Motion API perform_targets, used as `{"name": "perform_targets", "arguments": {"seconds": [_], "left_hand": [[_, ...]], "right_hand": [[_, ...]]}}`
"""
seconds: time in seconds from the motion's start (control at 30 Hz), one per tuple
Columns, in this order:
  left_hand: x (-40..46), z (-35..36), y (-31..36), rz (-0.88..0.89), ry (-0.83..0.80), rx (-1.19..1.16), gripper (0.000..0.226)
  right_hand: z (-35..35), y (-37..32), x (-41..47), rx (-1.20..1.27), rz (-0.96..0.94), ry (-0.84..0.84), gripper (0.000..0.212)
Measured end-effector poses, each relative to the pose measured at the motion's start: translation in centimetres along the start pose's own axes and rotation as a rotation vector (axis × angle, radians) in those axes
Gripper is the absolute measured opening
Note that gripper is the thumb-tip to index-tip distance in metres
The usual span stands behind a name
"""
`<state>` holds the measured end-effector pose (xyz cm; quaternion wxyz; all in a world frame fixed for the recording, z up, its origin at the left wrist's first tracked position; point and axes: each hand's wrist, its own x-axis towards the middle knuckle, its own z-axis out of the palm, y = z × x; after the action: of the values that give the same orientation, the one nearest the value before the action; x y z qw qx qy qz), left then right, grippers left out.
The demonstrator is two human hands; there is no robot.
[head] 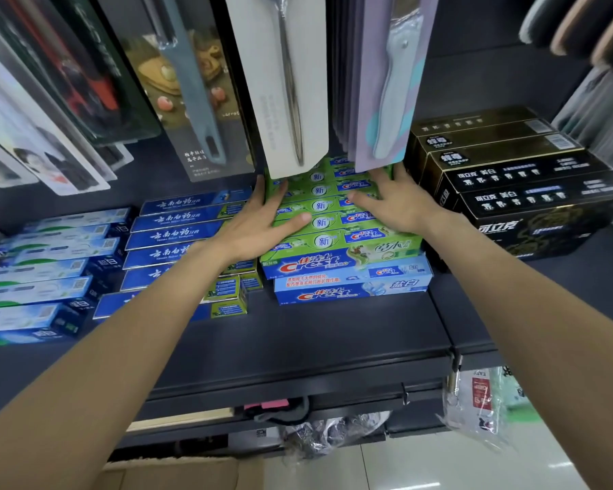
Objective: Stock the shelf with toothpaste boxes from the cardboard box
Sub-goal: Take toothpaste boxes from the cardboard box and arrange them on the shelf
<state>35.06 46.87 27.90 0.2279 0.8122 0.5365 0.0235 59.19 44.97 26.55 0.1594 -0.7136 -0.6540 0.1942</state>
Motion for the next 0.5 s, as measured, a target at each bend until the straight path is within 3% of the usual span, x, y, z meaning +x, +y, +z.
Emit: {"name": "perform_targets", "arguments": {"seconds": [0.33,0.5], "left_hand": [[1.4,0.4,-0.2,-0.017,0.005,-0.088,0.087],[-0.8,0.0,1.2,-0.036,0.056,-0.140,0.083]], "right_hand": [[0.0,-0.2,0.3,-0.038,-0.008,-0.029,0.073],[-0.1,-1.0,-2.8,0.109,0.023,0.034,0.066]]}}
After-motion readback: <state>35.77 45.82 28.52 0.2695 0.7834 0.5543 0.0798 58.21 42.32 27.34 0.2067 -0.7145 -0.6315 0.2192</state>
